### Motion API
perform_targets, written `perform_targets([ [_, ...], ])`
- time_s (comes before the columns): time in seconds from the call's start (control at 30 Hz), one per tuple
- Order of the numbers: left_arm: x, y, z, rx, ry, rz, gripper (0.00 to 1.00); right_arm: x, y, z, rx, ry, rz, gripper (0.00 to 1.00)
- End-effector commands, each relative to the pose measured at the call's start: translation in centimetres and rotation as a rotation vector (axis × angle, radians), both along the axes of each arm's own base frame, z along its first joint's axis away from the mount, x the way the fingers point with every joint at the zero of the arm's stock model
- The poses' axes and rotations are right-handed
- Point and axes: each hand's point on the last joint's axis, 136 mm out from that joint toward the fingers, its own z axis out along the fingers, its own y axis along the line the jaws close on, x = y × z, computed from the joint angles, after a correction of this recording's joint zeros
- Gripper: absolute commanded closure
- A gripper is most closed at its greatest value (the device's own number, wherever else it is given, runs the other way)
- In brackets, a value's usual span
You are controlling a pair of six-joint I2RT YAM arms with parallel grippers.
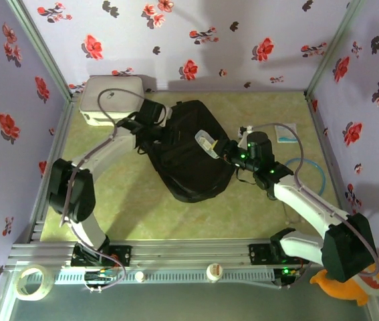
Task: Pack books, pencil case, and school supplies into a backpack
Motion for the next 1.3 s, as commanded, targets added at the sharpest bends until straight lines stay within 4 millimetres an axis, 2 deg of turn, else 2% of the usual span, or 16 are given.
perform_targets([
  [0.0,-0.5,1.3,-2.0,0.259,-0.010,-0.211,0.49,0.1,-0.6,0.2,-0.023,-0.034,-0.013,0.76],
  [0.17,0.4,1.1,-2.9,0.342,-0.005,-0.281,0.52,0.0,-0.6,-0.1,-0.025,-0.028,-0.013,0.76],
  [0.27,1.3,1.2,-3.4,0.383,-0.001,-0.277,0.58,0.0,-0.6,-0.1,-0.014,-0.028,-0.013,0.76],
  [0.37,1.8,0.6,-3.9,0.386,-0.006,-0.293,0.66,-0.1,-0.6,-0.3,-0.015,-0.025,-0.016,0.77],
  [0.5,2.4,0.0,-3.7,0.376,-0.027,-0.299,0.87,-0.2,-0.8,-0.4,-0.019,-0.024,-0.017,0.77],
  [0.6,2.2,-0.9,-2.2,0.320,-0.042,-0.303,1.00,-0.4,-0.6,-0.4,-0.008,-0.026,-0.005,0.77],
  [0.77,1.1,-2.6,2.2,0.136,-0.052,-0.278,1.00,-0.5,0.9,-0.6,0.069,-0.003,0.051,0.76],
  [0.9,0.1,-3.1,4.3,0.025,-0.024,-0.216,1.00,-0.4,1.8,-1.5,0.116,0.028,0.071,0.76],
  [1.1,-0.5,-3.3,5.1,-0.054,0.010,-0.164,1.00,-0.5,1.3,-3.8,0.091,0.080,0.032,0.77],
  [1.27,-1.0,-3.9,5.3,-0.105,0.025,-0.171,1.00,0.2,2.2,-3.0,0.149,0.072,0.050,0.77],
])
